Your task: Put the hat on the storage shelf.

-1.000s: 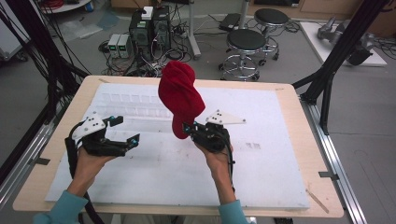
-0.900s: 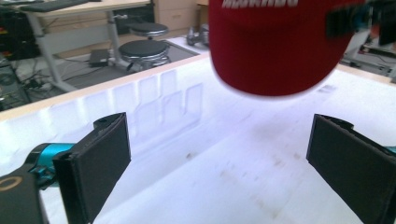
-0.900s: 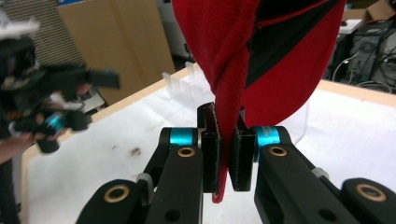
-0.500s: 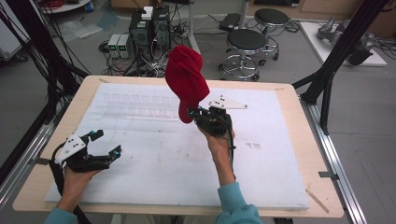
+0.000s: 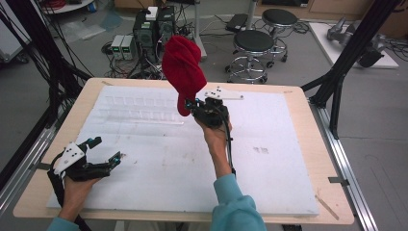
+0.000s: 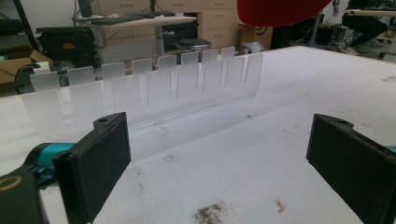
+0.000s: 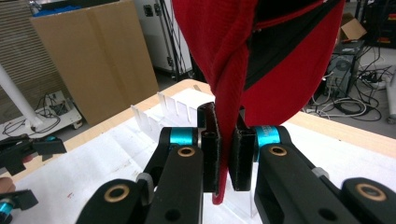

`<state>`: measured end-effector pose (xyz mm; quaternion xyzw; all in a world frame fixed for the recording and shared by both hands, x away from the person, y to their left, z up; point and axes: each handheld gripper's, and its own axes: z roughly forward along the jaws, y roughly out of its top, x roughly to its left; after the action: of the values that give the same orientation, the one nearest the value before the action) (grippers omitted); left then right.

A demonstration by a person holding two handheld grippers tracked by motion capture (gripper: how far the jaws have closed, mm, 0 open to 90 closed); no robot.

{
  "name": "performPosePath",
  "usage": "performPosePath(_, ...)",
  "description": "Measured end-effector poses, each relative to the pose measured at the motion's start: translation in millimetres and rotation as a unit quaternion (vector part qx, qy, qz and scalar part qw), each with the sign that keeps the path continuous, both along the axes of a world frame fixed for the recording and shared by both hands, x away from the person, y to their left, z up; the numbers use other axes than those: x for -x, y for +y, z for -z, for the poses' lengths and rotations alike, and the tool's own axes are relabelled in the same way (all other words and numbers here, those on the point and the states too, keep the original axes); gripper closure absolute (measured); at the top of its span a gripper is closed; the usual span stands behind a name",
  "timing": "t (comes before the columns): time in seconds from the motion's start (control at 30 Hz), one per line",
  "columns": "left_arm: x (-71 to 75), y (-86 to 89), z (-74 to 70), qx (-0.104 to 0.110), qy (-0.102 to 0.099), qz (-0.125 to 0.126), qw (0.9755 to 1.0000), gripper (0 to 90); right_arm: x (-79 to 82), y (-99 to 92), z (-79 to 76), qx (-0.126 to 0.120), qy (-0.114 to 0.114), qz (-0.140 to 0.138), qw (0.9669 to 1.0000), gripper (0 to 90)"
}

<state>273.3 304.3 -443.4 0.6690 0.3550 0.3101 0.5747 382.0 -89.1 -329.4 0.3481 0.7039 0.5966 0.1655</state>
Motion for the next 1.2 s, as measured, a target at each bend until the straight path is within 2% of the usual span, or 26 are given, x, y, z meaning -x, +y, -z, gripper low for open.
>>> performPosePath(0.2,-1.0,3.1,5.7,0.003,0.0,-0.002,1.0,6.7,-12.4,10.9,5.1,0.0,0.004,0.001,1.0,85.5)
performPosePath(0.37,-2.3,4.9,6.3,0.011,0.0,-0.009,0.9999,6.7,-21.4,19.5,10.0,0.005,0.008,0.007,0.9999,85.4)
performPosePath(0.57,-2.6,4.7,6.5,0.01,0.002,-0.012,0.9999,6.8,-31.3,24.5,16.8,0.004,0.018,0.018,0.9997,85.4)
performPosePath(0.7,-2.8,5.2,6.6,0.014,0.004,-0.015,0.9998,6.7,-35.2,27.2,21.5,0.011,0.018,0.023,0.9995,85.4)
performPosePath(0.8,-3.2,5.8,6.7,0.015,0.005,-0.015,0.9998,6.8,-36.9,28.7,24.2,0.007,0.024,0.024,0.9994,85.4)
performPosePath(1.1,-3.4,6.4,6.7,0.018,0.007,-0.018,0.9996,6.8,-38.3,37.1,31.0,0.02,0.031,0.023,0.999,85.3)
performPosePath(1.2,-3.6,6.5,6.8,0.02,0.008,-0.02,0.9996,6.8,-39.3,38.2,34.5,0.017,0.036,0.025,0.9989,85.3)
